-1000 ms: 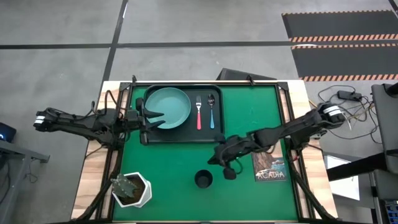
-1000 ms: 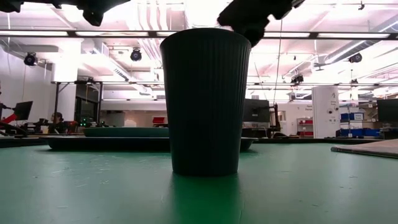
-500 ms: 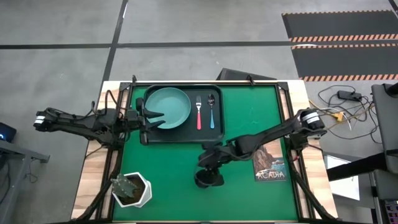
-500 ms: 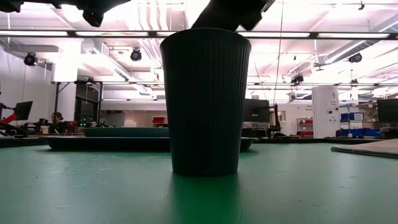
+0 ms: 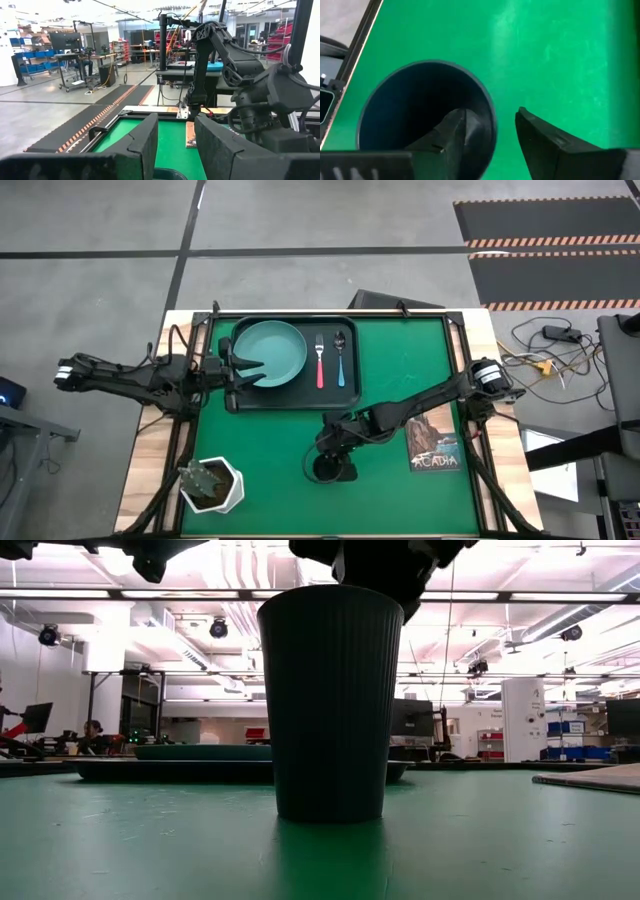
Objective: Pick and place plate/cup/fork/spoon on tray
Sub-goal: Put the dark blue cup on the black tray to the top right of the green plate
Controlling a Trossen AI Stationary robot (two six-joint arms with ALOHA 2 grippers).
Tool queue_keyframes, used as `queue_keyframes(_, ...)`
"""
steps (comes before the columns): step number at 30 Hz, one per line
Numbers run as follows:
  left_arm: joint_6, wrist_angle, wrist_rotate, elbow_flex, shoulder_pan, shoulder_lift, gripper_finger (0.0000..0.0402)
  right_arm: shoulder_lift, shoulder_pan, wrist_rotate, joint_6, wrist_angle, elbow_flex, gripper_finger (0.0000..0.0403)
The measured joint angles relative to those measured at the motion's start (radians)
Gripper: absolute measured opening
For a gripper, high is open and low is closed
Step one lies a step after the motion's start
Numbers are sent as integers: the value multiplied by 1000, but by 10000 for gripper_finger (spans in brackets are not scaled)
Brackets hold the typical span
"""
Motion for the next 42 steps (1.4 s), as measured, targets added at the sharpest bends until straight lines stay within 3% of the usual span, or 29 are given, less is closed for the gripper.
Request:
queue_keyframes(11,-1,0,0,0,0,1,109,-3,-5,-54,7,1,0,17)
queue_keyframes(15,-1,1,0,0,0,0,109,-24,-31,-133,19,-31,36,12)
queue_keyframes(19,-2,1,0,0,0,1,109,-67,-92,-138,-27,-128,114,10)
queue_keyframes(27,-1,8,0,0,0,1,109,-99,-334,-105,-90,-304,315,9)
queue_keyframes(37,7,34,0,0,0,0,109,-85,-726,-101,5,-259,376,9)
queue_keyframes(42,22,50,0,0,0,4,109,-39,-835,-147,82,-167,375,9)
